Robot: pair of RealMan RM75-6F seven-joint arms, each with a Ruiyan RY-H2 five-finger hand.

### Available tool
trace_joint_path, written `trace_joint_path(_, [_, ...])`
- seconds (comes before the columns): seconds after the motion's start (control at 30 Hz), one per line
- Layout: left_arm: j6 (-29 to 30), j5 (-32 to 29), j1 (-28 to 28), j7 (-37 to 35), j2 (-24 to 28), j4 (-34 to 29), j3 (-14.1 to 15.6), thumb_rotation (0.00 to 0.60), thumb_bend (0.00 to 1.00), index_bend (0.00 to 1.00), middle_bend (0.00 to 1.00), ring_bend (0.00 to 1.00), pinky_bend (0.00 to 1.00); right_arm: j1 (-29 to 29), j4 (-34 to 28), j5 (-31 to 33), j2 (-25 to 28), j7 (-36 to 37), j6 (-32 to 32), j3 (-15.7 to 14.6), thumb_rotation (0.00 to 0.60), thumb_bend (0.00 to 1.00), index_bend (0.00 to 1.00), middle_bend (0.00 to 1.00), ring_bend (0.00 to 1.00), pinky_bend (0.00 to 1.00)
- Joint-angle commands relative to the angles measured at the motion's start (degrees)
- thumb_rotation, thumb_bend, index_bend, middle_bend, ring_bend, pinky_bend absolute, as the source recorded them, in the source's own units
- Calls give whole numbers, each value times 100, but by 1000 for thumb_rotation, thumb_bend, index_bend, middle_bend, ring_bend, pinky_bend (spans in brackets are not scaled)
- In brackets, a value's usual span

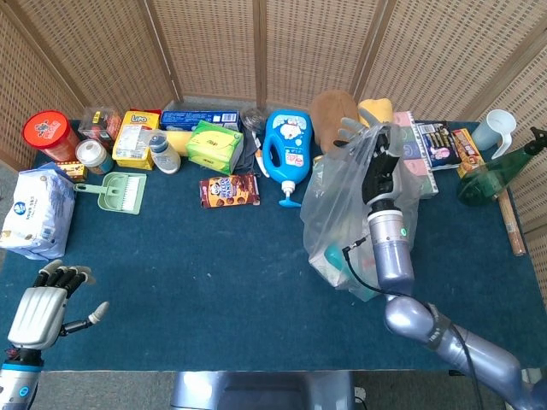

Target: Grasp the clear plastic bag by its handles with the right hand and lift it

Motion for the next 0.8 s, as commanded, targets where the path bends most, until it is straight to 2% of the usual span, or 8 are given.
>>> trace_joint_path(0.03, [-2, 1, 1, -9, -4, 12, 2, 0, 211, 390, 315, 266, 132, -214, -750, 1160, 638, 25, -405, 323, 176, 387, 312, 446, 499, 523])
trace_joint_path(0.1, [-3, 4, 3, -17, -2, 18, 8, 0, 211, 390, 316, 266, 132, -225, -873, 1536, 869, -11, -572, 391, 293, 405, 358, 498, 586, 632])
trace_joint_path(0.17, [0, 7, 8, -25, -4, 24, 13, 0, 211, 390, 315, 267, 132, -260, -1002, 1811, 1080, -23, -710, 441, 446, 439, 413, 543, 653, 742])
trace_joint_path(0.23, [-2, 9, 8, -34, -8, 28, 15, 0, 212, 391, 315, 267, 131, -291, -1152, 2034, 1288, -52, -793, 481, 545, 477, 449, 570, 675, 799])
trace_joint_path(0.27, [-6, 16, 5, -37, -12, 31, 17, 0, 212, 391, 315, 267, 131, -325, -1249, 2146, 1397, -40, -852, 517, 575, 507, 467, 581, 689, 823])
trace_joint_path(0.4, [-9, 55, -6, -63, -25, 38, 24, 0, 211, 391, 315, 266, 131, -509, -1607, 2433, 1850, 8, -1106, 665, 600, 607, 560, 650, 800, 912])
trace_joint_path(0.53, [-13, 57, -6, -80, -30, 53, 27, 0, 211, 391, 316, 266, 132, -753, -1786, 2658, 2287, 277, -1497, 968, 600, 659, 675, 776, 874, 988])
trace_joint_path(0.8, [-49, 101, -33, -54, -55, 31, 41, 0, 212, 391, 315, 266, 131, -1095, -1838, 2854, 2785, 797, -2100, 1415, 600, 663, 698, 789, 885, 1000])
